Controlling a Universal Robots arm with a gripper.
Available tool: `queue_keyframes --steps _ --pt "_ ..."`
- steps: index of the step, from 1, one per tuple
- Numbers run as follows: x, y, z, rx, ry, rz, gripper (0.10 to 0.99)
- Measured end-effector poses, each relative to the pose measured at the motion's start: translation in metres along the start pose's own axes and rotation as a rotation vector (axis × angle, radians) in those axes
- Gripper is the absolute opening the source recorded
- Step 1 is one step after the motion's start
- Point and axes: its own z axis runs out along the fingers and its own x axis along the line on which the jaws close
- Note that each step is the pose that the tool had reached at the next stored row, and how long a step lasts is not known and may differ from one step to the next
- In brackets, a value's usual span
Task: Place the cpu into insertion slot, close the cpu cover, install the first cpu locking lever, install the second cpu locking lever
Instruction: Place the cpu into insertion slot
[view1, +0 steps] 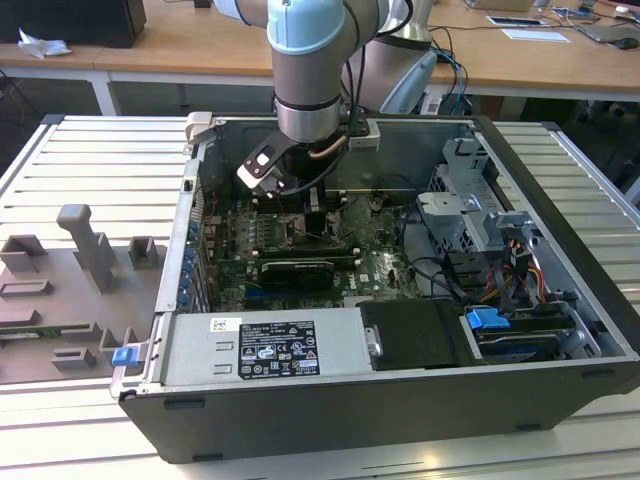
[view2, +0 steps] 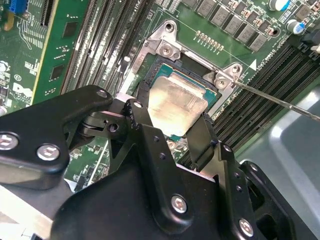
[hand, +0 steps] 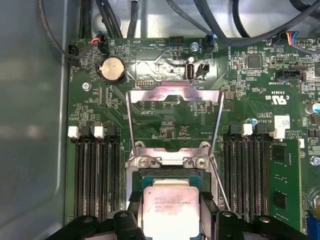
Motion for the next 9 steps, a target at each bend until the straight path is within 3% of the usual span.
queue_keyframes --steps 9 --pt "-0.0001 0.0002 0.0051 0.0 -0.0022 0.001 0.541"
